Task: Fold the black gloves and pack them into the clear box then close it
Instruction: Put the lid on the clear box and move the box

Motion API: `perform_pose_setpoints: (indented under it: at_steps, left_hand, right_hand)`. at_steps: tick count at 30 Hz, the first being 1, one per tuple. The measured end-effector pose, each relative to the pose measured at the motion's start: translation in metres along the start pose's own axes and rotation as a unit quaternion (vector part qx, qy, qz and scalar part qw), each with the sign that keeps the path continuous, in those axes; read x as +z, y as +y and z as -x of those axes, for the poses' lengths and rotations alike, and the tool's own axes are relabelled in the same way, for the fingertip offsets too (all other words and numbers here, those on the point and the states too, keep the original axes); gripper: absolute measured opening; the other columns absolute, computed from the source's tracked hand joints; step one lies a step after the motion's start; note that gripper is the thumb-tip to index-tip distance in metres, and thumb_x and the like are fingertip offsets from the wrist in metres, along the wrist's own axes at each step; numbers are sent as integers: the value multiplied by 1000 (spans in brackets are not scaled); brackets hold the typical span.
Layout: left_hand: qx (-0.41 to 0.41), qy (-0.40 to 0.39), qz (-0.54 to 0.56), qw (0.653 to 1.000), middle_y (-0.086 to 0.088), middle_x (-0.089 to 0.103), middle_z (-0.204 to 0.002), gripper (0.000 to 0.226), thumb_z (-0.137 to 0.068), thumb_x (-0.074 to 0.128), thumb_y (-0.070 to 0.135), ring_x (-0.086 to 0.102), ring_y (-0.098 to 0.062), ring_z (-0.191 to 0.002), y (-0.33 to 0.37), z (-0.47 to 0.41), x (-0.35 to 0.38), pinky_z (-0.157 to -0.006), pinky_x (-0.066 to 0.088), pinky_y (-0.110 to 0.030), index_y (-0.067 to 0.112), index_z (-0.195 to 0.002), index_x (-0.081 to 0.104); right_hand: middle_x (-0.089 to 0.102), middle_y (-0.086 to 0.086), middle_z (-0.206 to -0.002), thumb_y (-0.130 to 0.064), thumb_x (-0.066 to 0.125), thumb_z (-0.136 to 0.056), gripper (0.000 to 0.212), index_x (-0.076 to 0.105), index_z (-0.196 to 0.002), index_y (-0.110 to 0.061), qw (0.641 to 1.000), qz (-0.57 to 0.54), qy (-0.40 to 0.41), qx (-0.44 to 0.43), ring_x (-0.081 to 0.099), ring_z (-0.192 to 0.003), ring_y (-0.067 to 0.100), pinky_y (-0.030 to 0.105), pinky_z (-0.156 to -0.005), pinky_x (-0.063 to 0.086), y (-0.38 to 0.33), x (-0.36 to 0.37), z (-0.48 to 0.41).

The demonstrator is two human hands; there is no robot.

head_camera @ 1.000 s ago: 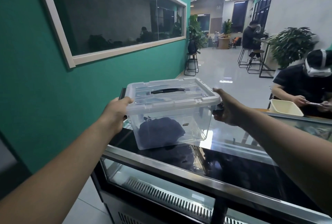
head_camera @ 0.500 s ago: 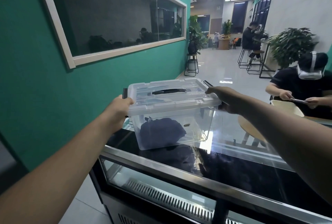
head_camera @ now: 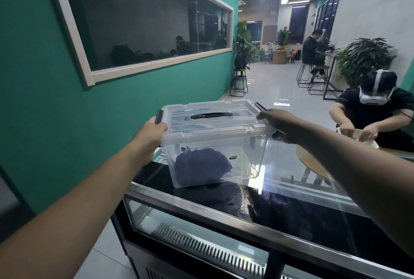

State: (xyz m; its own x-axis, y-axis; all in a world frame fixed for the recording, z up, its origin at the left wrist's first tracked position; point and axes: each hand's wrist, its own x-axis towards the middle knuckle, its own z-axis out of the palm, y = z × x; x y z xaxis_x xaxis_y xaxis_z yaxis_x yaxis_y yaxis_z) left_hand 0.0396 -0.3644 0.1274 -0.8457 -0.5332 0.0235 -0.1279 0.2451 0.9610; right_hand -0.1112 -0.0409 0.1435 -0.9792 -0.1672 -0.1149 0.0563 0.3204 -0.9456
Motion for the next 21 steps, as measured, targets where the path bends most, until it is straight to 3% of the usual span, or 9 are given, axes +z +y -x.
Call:
perform_pose_setpoints:
  at_steps: [3, 9, 11, 14, 17, 21]
  left_hand:
    - [3, 3, -24, 1000, -5, 68, -109, 19, -104, 45, 17, 66, -32, -101, 1, 3, -1, -88, 54, -47, 22, -120, 54]
    - [5, -6, -51, 999, -9, 70, -118, 24, -100, 46, 22, 69, -35, -106, 2, 6, -5, -91, 58, -53, 29, -121, 55]
    - [9, -6, -48, 999, -9, 70, -117, 24, -101, 46, 21, 68, -34, -103, 4, 8, -5, -85, 57, -49, 28, -122, 56]
    - [12, -10, -46, 999, -9, 72, -116, 29, -98, 46, 22, 70, -34, -106, 4, 9, -5, -92, 59, -51, 27, -122, 60]
    - [21, -19, -44, 999, -10, 72, -116, 30, -97, 46, 23, 70, -33, -103, 4, 6, -3, -88, 59, -49, 25, -124, 60]
    - [26, -28, -31, 999, -7, 70, -116, 28, -96, 47, 23, 69, -33, -109, 4, 2, 0, -97, 58, -53, 27, -123, 55]
  right_hand:
    - [63, 13, -106, -18, 64, -99, 31, 65, -129, -11, 1000, 11, 2, -11, 60, -90, 29, 32, -67, 51, 0, 1, -1]
    - [67, 22, -122, -21, 62, -98, 32, 67, -129, -15, 996, 78, 4, -38, 61, -91, 31, 38, -73, 53, -3, 0, -2]
    - [66, 20, -118, -21, 60, -101, 32, 65, -132, -13, 995, 92, 0, -38, 60, -90, 30, 36, -70, 53, -4, -1, 0]
    - [62, 17, -109, -20, 58, -101, 30, 64, -129, -10, 994, 103, -2, -44, 58, -88, 29, 36, -68, 52, -4, -2, 4]
    - [61, 17, -109, -20, 57, -102, 32, 63, -131, -10, 993, 108, 2, -45, 58, -87, 28, 35, -68, 52, -3, -4, 7]
    - [61, 15, -108, -21, 56, -102, 33, 63, -132, -10, 993, 109, 13, -46, 57, -82, 26, 31, -61, 50, -2, -6, 11]
